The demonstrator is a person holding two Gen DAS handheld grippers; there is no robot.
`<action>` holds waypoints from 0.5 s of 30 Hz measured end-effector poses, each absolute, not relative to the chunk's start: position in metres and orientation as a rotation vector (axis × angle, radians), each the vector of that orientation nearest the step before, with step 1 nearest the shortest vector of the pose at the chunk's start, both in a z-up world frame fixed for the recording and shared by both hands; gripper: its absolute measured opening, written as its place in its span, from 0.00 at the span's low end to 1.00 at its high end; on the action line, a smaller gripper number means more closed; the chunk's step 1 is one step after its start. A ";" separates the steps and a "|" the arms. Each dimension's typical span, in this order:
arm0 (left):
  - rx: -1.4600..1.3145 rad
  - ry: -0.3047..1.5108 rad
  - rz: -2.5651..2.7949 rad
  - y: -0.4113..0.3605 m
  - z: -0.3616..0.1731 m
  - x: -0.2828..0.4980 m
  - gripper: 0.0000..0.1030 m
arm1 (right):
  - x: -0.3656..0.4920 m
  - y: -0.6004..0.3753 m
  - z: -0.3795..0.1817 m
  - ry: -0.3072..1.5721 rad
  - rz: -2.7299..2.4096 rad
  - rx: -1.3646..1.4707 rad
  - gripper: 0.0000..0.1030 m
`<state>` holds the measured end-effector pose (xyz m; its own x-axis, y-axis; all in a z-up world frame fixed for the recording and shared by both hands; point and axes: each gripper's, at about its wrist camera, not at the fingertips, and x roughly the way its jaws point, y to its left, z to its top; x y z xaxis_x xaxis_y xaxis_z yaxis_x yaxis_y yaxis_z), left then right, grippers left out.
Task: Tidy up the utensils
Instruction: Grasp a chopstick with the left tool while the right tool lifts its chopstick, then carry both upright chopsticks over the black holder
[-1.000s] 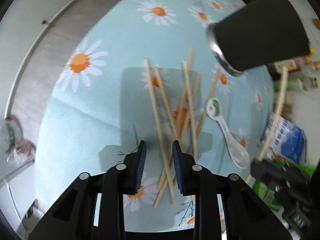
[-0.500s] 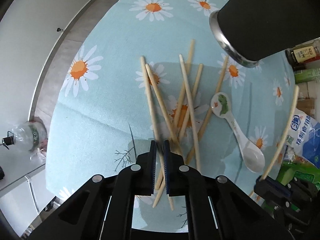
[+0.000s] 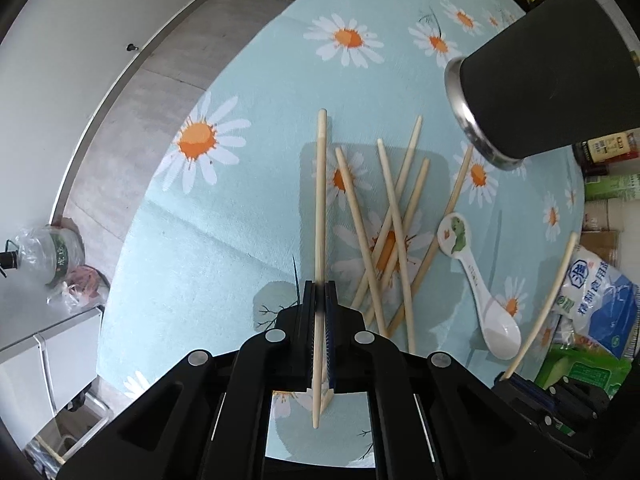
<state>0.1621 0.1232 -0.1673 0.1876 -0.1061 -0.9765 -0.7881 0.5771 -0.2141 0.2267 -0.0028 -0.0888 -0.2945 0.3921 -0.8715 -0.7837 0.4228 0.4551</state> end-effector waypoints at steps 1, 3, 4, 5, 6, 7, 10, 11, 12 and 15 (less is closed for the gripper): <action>-0.863 1.310 0.560 0.125 -0.165 0.161 0.03 | 0.227 -0.001 -0.089 1.452 1.200 -0.369 0.06; -0.832 1.302 0.542 0.127 -0.160 0.160 0.03 | 0.227 0.004 -0.087 1.444 1.188 -0.371 0.06; -0.813 1.297 0.536 0.125 -0.158 0.162 0.03 | 0.227 0.006 -0.087 1.439 1.185 -0.374 0.06; -0.798 1.289 0.524 0.126 -0.155 0.163 0.03 | 0.227 0.010 -0.086 1.433 1.176 -0.381 0.06; -0.798 1.283 0.509 0.126 -0.152 0.165 0.03 | 0.226 0.013 -0.086 1.427 1.163 -0.388 0.06; -0.801 1.277 0.497 0.127 -0.151 0.164 0.03 | 0.226 0.016 -0.085 1.424 1.154 -0.391 0.06; -0.789 1.243 0.447 0.134 -0.143 0.160 0.03 | 0.223 0.024 -0.079 1.402 1.126 -0.387 0.06; -0.790 1.231 0.431 0.137 -0.143 0.157 0.03 | 0.223 0.027 -0.077 1.395 1.118 -0.386 0.06; -0.798 1.215 0.408 0.141 -0.139 0.155 0.03 | 0.222 0.029 -0.075 1.387 1.112 -0.384 0.06; -0.806 1.184 0.357 0.151 -0.132 0.152 0.03 | 0.221 0.038 -0.068 1.355 1.082 -0.375 0.06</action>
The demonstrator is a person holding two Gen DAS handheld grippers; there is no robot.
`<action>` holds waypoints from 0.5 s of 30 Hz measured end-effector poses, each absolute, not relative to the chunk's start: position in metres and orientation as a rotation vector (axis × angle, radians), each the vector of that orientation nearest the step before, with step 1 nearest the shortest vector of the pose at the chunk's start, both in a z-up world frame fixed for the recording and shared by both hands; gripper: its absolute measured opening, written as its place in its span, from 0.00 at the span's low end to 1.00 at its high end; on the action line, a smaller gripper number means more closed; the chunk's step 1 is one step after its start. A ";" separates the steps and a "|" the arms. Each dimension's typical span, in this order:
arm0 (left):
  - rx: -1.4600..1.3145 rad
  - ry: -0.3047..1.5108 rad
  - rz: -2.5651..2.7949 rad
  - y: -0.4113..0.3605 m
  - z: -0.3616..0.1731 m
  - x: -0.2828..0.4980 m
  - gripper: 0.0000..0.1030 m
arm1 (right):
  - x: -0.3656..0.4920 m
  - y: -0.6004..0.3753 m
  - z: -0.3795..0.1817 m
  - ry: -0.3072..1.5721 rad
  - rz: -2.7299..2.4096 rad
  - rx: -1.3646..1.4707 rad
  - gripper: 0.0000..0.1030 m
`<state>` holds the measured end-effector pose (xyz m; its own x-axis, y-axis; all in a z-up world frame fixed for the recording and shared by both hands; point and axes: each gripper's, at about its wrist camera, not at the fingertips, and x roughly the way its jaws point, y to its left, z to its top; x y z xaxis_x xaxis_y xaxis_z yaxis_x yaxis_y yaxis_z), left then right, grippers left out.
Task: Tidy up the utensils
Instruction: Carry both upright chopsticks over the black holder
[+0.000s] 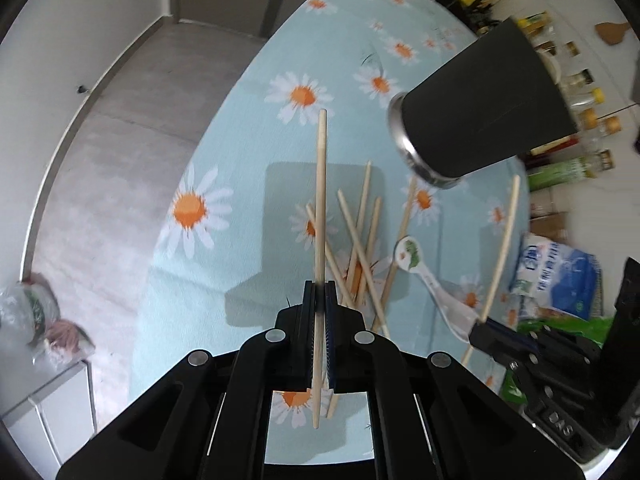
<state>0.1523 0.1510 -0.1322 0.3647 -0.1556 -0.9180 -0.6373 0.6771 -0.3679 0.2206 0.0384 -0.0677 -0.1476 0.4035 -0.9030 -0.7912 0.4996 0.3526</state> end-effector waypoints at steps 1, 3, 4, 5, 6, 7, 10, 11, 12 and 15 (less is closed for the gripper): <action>-0.799 1.170 0.329 0.154 -0.128 0.152 0.03 | 0.220 0.041 -0.066 1.347 1.076 -0.367 0.06; -0.786 1.144 0.285 0.157 -0.119 0.152 0.03 | 0.221 0.046 -0.059 1.328 1.069 -0.336 0.06; -0.776 1.129 0.261 0.158 -0.113 0.153 0.03 | 0.221 0.048 -0.054 1.312 1.059 -0.317 0.06; -0.762 1.110 0.236 0.157 -0.106 0.153 0.03 | 0.221 0.050 -0.050 1.299 1.055 -0.300 0.06; -0.743 1.091 0.214 0.158 -0.100 0.154 0.03 | 0.222 0.052 -0.046 1.289 1.054 -0.287 0.06; -0.716 1.072 0.194 0.158 -0.092 0.154 0.03 | 0.222 0.053 -0.041 1.273 1.052 -0.273 0.06; -0.637 1.015 0.132 0.158 -0.072 0.160 0.03 | 0.225 0.055 -0.026 1.208 1.025 -0.224 0.06; -0.623 1.002 0.116 0.159 -0.067 0.161 0.03 | 0.226 0.055 -0.023 1.199 1.020 -0.207 0.06; -0.604 0.984 0.100 0.160 -0.062 0.162 0.03 | 0.227 0.055 -0.019 1.185 1.014 -0.184 0.06; -0.543 0.913 0.039 0.161 -0.043 0.170 0.03 | 0.232 0.056 -0.008 1.135 0.985 -0.152 0.06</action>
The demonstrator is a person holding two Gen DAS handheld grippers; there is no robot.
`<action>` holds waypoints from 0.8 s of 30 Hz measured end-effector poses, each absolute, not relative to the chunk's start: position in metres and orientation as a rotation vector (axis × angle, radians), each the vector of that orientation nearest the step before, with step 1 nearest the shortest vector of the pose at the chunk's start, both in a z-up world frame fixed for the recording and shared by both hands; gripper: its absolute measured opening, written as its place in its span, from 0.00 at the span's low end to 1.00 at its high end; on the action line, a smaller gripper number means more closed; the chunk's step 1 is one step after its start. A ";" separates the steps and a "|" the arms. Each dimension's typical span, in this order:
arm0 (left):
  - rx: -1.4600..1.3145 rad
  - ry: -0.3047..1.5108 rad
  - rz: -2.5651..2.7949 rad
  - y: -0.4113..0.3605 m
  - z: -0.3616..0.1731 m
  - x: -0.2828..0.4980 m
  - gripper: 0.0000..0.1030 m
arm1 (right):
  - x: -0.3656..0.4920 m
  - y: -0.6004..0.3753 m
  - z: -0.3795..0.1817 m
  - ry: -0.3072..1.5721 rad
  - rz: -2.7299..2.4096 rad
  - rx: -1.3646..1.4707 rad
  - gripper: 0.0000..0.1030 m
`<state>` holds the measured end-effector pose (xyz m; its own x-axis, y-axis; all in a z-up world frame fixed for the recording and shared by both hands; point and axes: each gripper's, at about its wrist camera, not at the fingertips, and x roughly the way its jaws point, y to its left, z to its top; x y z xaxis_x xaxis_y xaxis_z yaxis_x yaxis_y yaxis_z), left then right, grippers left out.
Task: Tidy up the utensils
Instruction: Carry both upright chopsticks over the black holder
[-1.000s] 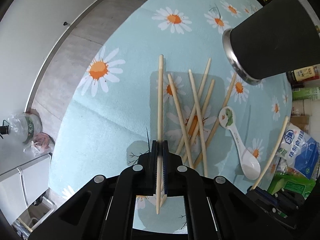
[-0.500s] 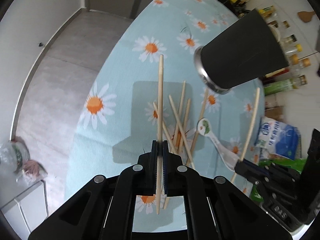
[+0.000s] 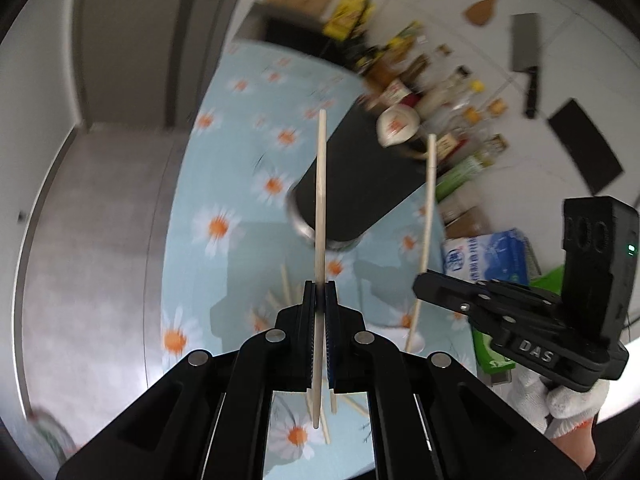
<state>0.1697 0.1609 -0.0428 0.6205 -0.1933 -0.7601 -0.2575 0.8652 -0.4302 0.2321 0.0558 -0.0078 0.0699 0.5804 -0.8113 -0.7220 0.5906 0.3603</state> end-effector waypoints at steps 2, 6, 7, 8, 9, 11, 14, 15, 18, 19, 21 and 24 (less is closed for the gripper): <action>-0.522 0.869 0.002 0.162 -0.033 0.173 0.03 | 0.234 0.055 -0.001 1.100 0.975 -0.122 0.06; -0.499 0.765 -0.053 0.161 -0.008 0.183 0.03 | 0.243 0.052 0.007 1.093 0.967 -0.029 0.06; -0.492 0.744 -0.063 0.161 -0.003 0.184 0.03 | 0.244 0.052 0.010 1.075 0.967 -0.032 0.06; -0.478 0.714 -0.075 0.159 0.004 0.186 0.03 | 0.245 0.052 0.015 1.043 0.966 -0.038 0.06; -0.459 0.684 -0.080 0.158 0.011 0.187 0.03 | 0.247 0.052 0.020 1.029 0.967 -0.034 0.06; -0.422 0.638 -0.090 0.156 0.021 0.192 0.03 | 0.251 0.050 0.027 0.989 0.977 0.002 0.06; -0.339 0.585 -0.091 0.149 0.034 0.202 0.03 | 0.256 0.049 0.043 0.901 0.969 0.022 0.06; -0.331 0.570 -0.099 0.148 0.036 0.203 0.03 | 0.257 0.049 0.048 0.872 0.958 0.019 0.06; -0.289 0.523 -0.119 0.145 0.046 0.215 0.03 | 0.268 0.049 0.062 0.802 0.954 0.054 0.06; -0.273 0.511 -0.121 0.144 0.049 0.219 0.03 | 0.271 0.048 0.064 0.790 0.955 0.062 0.06; -0.261 0.486 -0.135 0.144 0.054 0.227 0.03 | 0.277 0.050 0.074 0.732 0.959 0.069 0.06; -0.220 0.444 -0.141 0.143 0.059 0.234 0.03 | 0.284 0.052 0.085 0.668 0.949 0.062 0.06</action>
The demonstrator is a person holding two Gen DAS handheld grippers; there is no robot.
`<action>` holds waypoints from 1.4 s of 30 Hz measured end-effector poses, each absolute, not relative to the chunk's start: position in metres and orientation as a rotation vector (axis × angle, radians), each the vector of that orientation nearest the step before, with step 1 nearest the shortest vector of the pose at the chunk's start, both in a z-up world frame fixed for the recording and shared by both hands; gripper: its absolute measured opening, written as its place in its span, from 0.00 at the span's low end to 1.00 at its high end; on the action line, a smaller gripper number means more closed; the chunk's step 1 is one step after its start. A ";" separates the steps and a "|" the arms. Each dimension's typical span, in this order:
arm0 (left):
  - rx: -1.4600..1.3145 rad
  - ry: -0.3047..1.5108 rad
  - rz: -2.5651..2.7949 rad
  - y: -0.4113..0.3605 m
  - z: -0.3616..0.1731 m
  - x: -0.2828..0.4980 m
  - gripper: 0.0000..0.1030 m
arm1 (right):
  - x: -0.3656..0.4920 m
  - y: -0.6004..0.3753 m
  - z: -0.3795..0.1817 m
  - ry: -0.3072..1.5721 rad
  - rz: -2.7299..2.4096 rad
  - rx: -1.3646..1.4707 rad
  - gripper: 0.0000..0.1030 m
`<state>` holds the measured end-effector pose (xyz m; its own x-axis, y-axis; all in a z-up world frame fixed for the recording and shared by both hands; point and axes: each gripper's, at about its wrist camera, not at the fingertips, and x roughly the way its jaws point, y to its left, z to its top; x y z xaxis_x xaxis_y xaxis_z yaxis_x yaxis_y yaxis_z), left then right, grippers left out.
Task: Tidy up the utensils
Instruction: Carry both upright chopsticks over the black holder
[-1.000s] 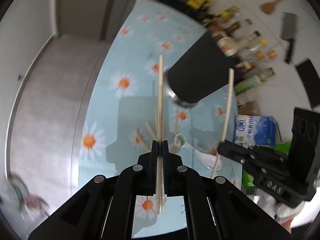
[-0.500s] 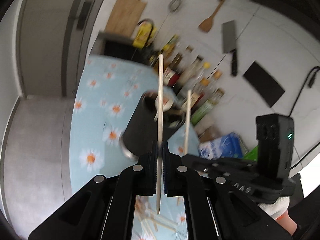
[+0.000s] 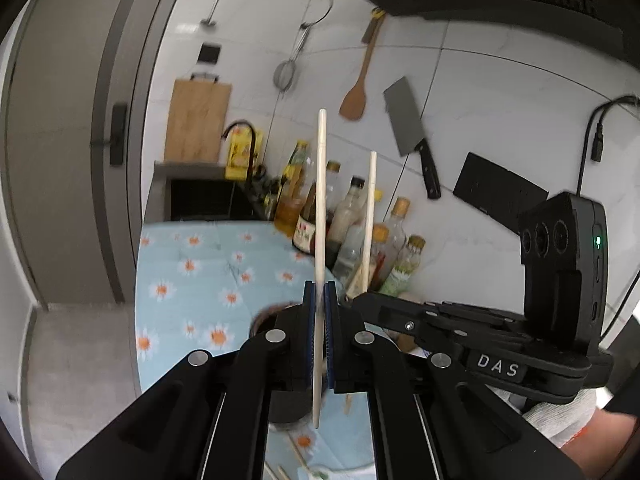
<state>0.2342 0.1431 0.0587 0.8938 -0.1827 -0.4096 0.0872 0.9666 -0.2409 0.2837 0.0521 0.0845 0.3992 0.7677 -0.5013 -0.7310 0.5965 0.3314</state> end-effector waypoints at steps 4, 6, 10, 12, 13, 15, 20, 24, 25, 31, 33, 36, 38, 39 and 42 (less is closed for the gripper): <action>-0.204 0.410 -0.142 0.147 0.063 0.249 0.03 | 0.300 0.052 0.094 0.597 0.957 0.088 0.06; -0.204 0.401 -0.138 0.148 0.064 0.257 0.03 | 0.306 0.051 0.097 0.564 0.955 0.093 0.06; -0.193 0.373 -0.135 0.148 0.062 0.271 0.03 | 0.321 0.051 0.097 0.532 0.945 0.103 0.06; -0.192 0.367 -0.135 0.147 0.061 0.277 0.03 | 0.327 0.052 0.094 0.542 0.942 0.105 0.06; -0.197 0.353 -0.137 0.147 0.060 0.279 0.03 | 0.329 0.053 0.091 0.547 0.940 0.098 0.06; -0.197 0.339 -0.145 0.146 0.056 0.282 0.03 | 0.332 0.053 0.088 0.546 0.934 0.097 0.06; -0.195 0.350 -0.123 0.150 0.037 0.294 0.03 | 0.340 0.055 0.078 0.556 0.924 0.102 0.06; -0.266 0.368 -0.141 0.159 0.021 0.298 0.03 | 0.344 0.057 0.066 0.583 0.919 0.096 0.06; -0.267 0.371 -0.142 0.159 0.019 0.297 0.03 | 0.345 0.058 0.062 0.594 0.915 0.095 0.06; -0.264 0.361 -0.180 0.156 0.000 0.296 0.03 | 0.347 0.058 0.044 0.628 0.893 0.091 0.06; -0.251 0.364 -0.183 0.154 -0.006 0.297 0.03 | 0.348 0.057 0.040 0.641 0.877 0.099 0.06; -0.244 0.379 -0.186 0.151 -0.017 0.299 0.04 | 0.348 0.056 0.034 0.646 0.860 0.089 0.06; -0.254 0.390 -0.184 0.152 -0.021 0.300 0.04 | 0.348 0.056 0.031 0.666 0.860 0.096 0.06; -0.256 0.392 -0.169 0.152 -0.022 0.299 0.04 | 0.349 0.056 0.029 0.677 0.864 0.099 0.06; -0.256 0.397 -0.150 0.152 -0.022 0.297 0.04 | 0.347 0.055 0.029 0.679 0.868 0.102 0.06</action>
